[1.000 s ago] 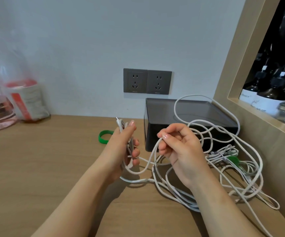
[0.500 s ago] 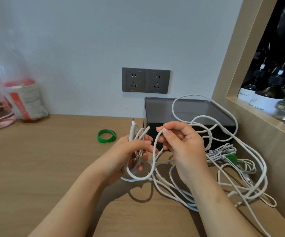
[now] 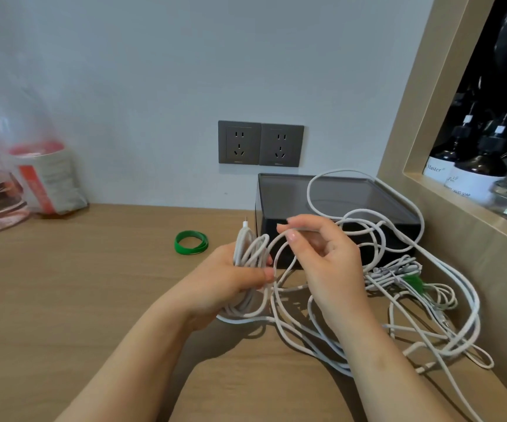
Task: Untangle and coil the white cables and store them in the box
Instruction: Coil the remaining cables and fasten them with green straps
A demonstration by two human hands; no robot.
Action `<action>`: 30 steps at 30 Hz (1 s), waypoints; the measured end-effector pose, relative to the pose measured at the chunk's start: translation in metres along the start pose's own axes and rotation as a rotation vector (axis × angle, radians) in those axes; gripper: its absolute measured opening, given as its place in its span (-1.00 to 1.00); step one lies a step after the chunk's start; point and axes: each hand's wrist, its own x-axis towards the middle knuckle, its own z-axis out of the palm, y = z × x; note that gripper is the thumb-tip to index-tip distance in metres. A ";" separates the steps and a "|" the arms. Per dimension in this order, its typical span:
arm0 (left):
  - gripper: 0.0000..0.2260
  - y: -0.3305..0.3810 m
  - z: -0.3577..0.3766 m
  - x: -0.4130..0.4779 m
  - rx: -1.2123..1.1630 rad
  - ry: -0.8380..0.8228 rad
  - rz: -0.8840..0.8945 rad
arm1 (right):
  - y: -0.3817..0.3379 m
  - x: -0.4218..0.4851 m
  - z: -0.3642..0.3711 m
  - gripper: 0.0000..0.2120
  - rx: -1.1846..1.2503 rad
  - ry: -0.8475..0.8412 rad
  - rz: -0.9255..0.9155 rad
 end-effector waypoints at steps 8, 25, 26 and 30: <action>-0.96 0.002 -0.007 0.000 -0.189 -0.004 -0.072 | 0.014 0.008 -0.014 -0.77 -0.375 0.138 0.025; -0.76 -0.007 -0.013 0.008 0.054 0.436 -0.033 | 0.025 0.012 -0.024 -0.95 -0.695 0.208 -0.146; -0.75 -0.008 -0.012 0.009 0.077 0.435 -0.038 | 0.022 0.013 -0.024 -0.92 -0.583 0.130 -0.091; -0.75 -0.009 -0.007 0.010 0.047 0.396 -0.055 | 0.007 0.010 -0.021 -0.76 -0.190 -0.022 0.083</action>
